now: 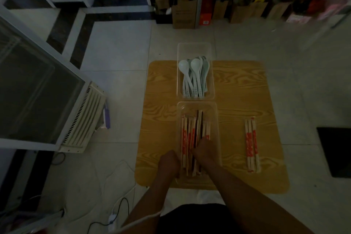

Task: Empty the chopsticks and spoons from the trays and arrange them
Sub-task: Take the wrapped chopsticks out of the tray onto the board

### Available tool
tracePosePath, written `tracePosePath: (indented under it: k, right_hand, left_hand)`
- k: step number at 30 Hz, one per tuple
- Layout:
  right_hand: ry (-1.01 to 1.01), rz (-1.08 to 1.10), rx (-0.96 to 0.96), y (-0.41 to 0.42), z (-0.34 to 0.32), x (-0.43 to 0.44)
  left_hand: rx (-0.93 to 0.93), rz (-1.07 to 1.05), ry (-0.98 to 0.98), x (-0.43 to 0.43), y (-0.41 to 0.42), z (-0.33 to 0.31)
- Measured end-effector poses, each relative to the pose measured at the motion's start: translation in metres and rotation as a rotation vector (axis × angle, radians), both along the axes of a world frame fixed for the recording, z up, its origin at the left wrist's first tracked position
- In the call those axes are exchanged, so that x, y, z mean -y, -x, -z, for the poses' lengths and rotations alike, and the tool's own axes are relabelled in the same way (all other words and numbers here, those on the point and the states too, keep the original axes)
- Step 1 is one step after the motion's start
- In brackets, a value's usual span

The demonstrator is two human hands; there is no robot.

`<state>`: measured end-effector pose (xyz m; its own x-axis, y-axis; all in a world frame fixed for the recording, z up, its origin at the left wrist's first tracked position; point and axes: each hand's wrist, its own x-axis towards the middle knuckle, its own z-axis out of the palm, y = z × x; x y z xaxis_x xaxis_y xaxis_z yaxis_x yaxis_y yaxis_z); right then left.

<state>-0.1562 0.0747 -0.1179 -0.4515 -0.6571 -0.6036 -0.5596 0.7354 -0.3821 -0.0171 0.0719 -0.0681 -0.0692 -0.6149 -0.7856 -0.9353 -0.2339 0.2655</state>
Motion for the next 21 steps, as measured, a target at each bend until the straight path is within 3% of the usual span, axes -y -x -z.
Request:
tracePosePath:
  k: [5, 8, 11, 16, 21]
  right_hand:
    - [0.052, 0.037, 0.094, 0.009, -0.002, -0.005]
    - [0.031, 0.019, 0.051, 0.021, -0.017, 0.002]
    - [0.137, -0.005, 0.186, 0.041, -0.038, 0.020]
    - [0.354, 0.106, 0.416, 0.113, -0.076, 0.040]
    - [0.318, 0.260, 0.363, 0.207, -0.078, 0.008]
  left_hand:
    - [0.015, -0.004, -0.020, 0.001, 0.002, 0.000]
    - [0.044, 0.006, -0.029, 0.001, 0.003, -0.001]
    - [0.048, 0.022, -0.039, 0.002, 0.004, -0.004]
    - [0.035, -0.040, -0.069, 0.003, 0.007, 0.001]
    - [0.059, -0.067, -0.073, 0.006, 0.007, 0.012]
